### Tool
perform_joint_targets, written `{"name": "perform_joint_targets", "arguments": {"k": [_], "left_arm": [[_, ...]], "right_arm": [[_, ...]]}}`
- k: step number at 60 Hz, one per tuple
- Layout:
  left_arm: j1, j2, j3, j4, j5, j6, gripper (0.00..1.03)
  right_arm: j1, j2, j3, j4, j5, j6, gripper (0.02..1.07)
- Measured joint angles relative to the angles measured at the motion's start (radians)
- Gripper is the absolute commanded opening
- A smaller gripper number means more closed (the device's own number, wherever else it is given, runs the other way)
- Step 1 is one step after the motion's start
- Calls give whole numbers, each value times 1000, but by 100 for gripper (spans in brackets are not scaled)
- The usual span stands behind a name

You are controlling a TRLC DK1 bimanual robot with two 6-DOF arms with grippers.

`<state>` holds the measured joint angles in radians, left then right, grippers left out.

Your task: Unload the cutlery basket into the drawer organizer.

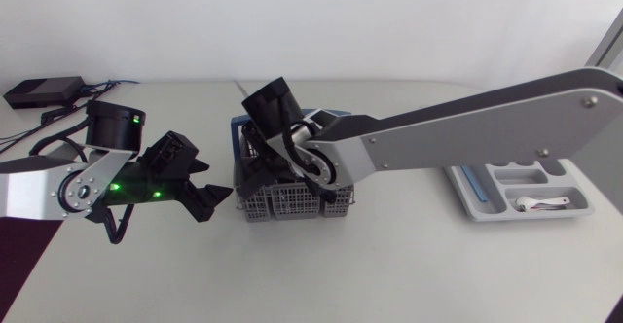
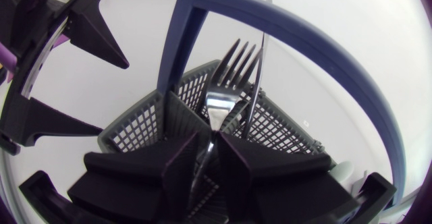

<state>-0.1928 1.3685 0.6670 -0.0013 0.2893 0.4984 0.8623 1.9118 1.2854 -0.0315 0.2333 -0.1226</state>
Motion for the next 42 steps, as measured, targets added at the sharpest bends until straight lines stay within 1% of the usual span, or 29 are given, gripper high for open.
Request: {"name": "perform_joint_targets", "arguments": {"k": [9,14,22,26,27,32,34,39,42], "left_arm": [[0,0,-1,0,2,0,94],[0,1,-1,0,2,0,94],[0,5,-1,0,2,0,94],[0,6,-1,0,2,0,94],[0,6,-1,0,2,0,94],[0,7,-1,0,2,0,94],[0,7,-1,0,2,0,94],[0,7,-1,1,2,0,94],[0,7,-1,1,2,0,94]], "right_arm": [[0,0,0,10,-4,0,15],[0,0,-1,15,-7,0,15],[-1,-5,-9,31,-27,0,15],[-1,-8,-18,40,-31,0,18],[-1,-10,-19,42,-35,0,19],[-7,-10,-24,55,-38,0,43],[-10,-10,-24,57,-39,0,48],[-16,-10,-24,58,-38,0,51],[-18,-10,-24,58,-38,1,52]]}}
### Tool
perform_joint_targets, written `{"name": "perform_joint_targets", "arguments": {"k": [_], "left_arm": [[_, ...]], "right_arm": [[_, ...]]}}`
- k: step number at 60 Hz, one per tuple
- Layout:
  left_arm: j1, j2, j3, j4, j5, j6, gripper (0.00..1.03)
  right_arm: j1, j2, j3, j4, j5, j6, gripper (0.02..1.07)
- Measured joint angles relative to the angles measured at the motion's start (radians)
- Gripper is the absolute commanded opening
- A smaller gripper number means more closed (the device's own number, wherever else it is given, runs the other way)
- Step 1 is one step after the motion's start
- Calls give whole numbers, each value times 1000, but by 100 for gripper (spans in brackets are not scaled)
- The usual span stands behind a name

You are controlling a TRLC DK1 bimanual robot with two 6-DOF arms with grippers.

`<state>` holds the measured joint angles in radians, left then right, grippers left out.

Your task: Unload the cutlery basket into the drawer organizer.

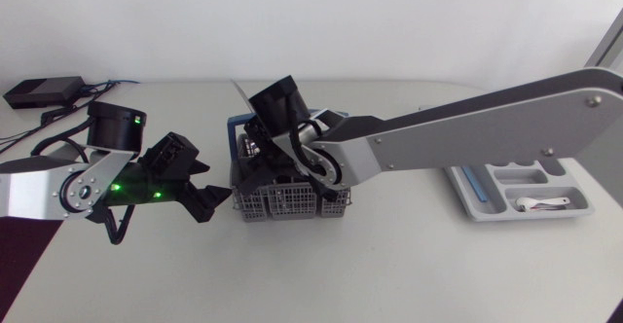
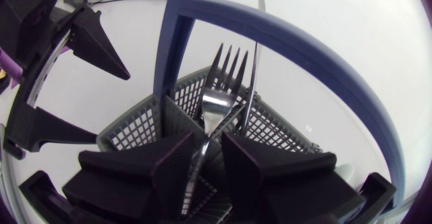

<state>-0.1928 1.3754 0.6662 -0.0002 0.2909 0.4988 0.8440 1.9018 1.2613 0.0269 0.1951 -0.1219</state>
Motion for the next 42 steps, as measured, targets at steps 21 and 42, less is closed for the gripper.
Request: {"name": "perform_joint_targets", "arguments": {"k": [21,42], "left_arm": [[0,13,-1,11,0,0,94],[0,14,-16,18,8,0,94]], "right_arm": [[0,0,1,0,1,12,51],[-2,0,10,-23,-27,26,16]]}}
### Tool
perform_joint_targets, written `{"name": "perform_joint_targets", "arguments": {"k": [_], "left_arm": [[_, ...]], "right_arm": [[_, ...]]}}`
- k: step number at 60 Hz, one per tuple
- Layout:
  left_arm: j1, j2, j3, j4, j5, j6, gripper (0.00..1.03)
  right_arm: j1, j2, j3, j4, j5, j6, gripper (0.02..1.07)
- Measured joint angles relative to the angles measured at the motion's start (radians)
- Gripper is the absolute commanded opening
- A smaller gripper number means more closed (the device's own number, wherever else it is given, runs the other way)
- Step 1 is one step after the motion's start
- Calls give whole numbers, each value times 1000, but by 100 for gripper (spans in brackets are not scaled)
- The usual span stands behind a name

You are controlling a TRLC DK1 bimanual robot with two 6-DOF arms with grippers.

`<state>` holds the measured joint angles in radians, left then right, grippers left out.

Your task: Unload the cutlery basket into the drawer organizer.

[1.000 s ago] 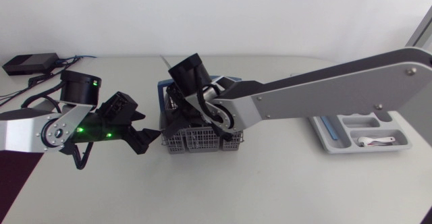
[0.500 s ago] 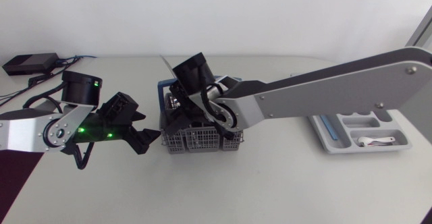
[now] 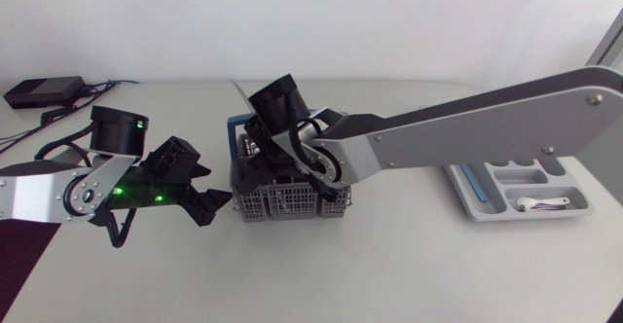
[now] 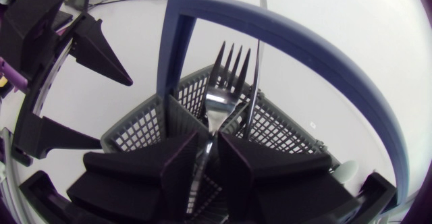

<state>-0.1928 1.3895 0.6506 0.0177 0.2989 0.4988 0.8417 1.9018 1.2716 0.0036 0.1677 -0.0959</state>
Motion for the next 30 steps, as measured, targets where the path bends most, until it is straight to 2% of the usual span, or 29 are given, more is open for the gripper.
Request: {"name": "perform_joint_targets", "arguments": {"k": [23,27,30], "left_arm": [[0,2,-3,11,4,0,94],[0,3,-3,11,7,0,94],[0,4,-3,11,7,0,94]], "right_arm": [[-26,0,13,-19,-60,23,12],[-31,0,13,-27,-67,25,13],[-32,-2,13,-30,-67,26,17]]}}
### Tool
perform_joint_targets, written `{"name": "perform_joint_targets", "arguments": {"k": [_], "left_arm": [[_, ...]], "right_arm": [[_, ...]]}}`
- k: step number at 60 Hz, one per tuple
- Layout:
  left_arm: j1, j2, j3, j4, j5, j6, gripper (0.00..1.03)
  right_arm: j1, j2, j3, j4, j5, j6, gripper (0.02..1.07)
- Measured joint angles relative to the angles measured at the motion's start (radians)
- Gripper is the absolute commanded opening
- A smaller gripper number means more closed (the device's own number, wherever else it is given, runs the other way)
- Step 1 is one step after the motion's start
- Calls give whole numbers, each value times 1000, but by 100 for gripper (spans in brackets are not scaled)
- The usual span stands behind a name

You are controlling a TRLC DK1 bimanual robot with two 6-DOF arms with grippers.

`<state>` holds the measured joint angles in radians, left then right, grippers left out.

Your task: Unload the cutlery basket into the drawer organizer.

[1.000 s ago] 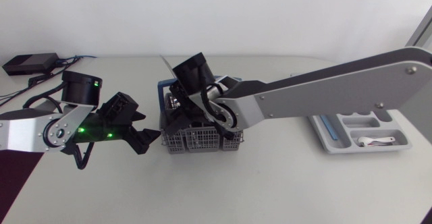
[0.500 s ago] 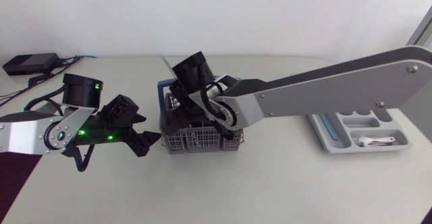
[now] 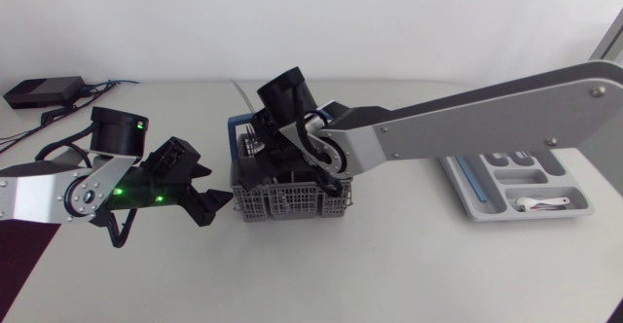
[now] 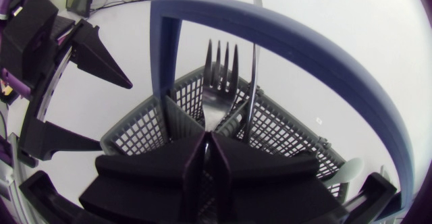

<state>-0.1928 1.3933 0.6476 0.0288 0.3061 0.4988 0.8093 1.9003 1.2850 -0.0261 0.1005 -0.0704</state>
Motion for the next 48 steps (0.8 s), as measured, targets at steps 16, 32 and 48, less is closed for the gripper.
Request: {"name": "perform_joint_targets", "arguments": {"k": [16,32,48], "left_arm": [[2,1,0,0,11,0,94],[2,4,-3,7,16,3,94],[3,20,-3,23,27,4,94]], "right_arm": [[7,-4,2,-5,35,1,43],[21,-4,25,-17,42,4,42],[21,-1,61,-27,61,11,34]]}}
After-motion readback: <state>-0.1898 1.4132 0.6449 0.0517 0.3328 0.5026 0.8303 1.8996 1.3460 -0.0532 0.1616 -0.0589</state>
